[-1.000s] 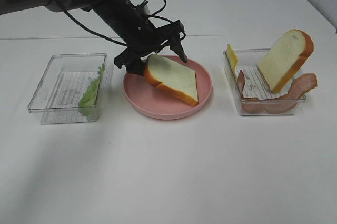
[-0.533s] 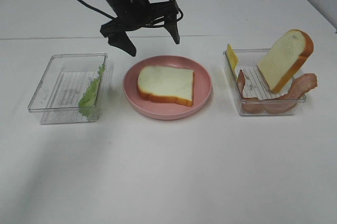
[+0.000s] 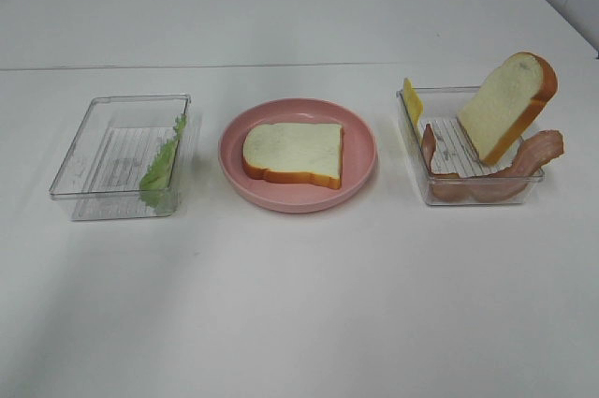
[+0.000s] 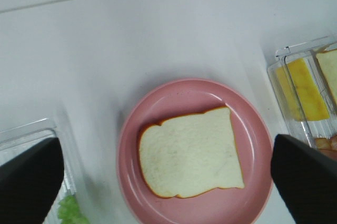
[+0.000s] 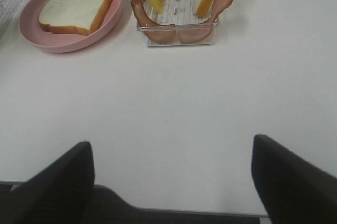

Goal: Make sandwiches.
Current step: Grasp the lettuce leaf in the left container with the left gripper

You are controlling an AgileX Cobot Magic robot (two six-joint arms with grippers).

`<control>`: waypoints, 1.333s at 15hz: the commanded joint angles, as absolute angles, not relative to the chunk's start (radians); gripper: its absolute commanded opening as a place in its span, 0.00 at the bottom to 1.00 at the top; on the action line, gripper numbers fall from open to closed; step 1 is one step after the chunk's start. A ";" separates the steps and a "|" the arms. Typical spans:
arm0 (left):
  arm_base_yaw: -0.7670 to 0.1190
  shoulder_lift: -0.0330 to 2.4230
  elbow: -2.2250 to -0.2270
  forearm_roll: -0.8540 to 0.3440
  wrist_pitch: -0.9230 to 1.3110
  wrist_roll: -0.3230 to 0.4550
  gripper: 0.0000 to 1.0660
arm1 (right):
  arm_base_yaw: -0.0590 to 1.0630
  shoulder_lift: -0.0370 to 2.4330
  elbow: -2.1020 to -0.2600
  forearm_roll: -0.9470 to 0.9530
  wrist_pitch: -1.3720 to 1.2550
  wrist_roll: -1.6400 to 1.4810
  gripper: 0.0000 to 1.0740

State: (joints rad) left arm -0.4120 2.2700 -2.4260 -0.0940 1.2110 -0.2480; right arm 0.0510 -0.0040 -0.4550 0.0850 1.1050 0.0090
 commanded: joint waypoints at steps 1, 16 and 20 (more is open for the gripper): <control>-0.384 2.179 -2.318 -0.065 1.319 -0.236 0.94 | 0.045 -0.035 -0.450 0.088 1.098 0.007 0.74; -0.361 2.270 -1.899 -0.140 1.224 -0.218 0.92 | 0.045 -0.035 -0.450 0.088 1.098 0.007 0.74; -0.361 2.308 -1.899 -0.153 1.114 -0.225 0.92 | 0.045 -0.035 -0.450 0.088 1.098 0.007 0.74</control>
State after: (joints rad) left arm -0.3540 2.2990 -1.9050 -0.1380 1.1300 -0.2190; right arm 0.0510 -0.0040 -0.4550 0.0850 1.1050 0.0090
